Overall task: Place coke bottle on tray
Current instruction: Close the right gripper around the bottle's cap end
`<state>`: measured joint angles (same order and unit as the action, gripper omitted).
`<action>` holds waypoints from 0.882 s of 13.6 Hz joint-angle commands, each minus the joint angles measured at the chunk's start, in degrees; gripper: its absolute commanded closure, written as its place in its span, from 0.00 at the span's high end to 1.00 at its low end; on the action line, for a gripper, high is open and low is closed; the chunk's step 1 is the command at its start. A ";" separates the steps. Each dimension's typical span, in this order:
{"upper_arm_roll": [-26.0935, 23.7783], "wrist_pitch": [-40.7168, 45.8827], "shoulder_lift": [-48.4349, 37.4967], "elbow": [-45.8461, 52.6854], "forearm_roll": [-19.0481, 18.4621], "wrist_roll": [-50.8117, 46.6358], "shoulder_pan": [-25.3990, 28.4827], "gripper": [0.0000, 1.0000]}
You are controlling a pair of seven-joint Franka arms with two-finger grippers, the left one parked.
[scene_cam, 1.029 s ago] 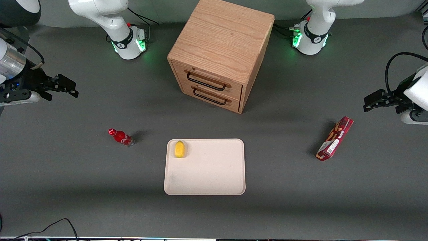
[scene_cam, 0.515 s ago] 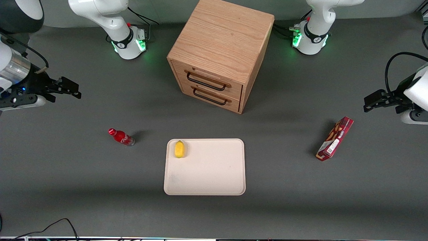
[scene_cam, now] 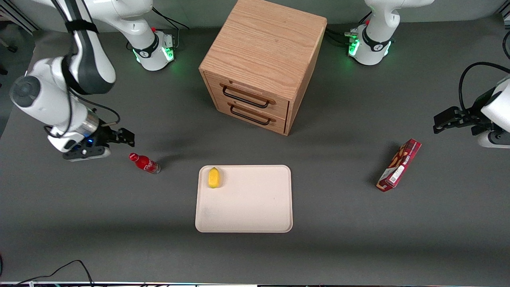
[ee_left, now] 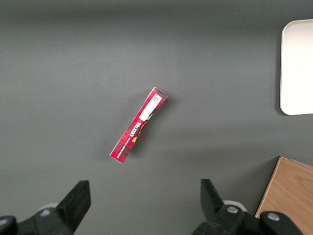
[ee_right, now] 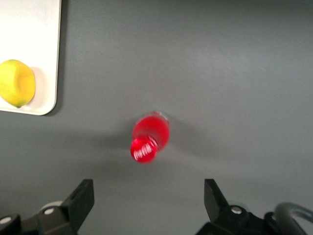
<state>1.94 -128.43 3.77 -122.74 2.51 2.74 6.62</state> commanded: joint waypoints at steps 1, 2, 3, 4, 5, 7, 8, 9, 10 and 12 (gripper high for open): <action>-0.35 -4.01 3.43 0.48 1.09 0.25 0.15 1.00; -0.35 -5.42 4.05 0.22 1.09 0.34 0.15 1.00; -0.35 -6.30 5.01 0.13 1.01 0.60 0.15 1.00; -0.35 -6.83 5.54 0.13 1.01 0.60 0.15 1.00; -0.35 -7.62 5.81 0.04 1.01 0.60 0.06 0.98; -0.35 -9.11 5.72 -1.18 0.92 0.60 -0.03 0.93; -0.35 -9.47 5.46 -1.89 1.01 0.69 -0.11 0.84; -0.35 -9.39 5.20 -2.07 0.92 0.69 -0.20 0.75; -0.35 -9.30 4.85 -2.33 1.01 0.78 -0.29 0.62; -0.35 -8.95 4.06 -2.68 0.92 0.78 -0.29 0.29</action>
<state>1.57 -136.58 9.72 -123.82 2.51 2.73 6.47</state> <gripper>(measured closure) 0.436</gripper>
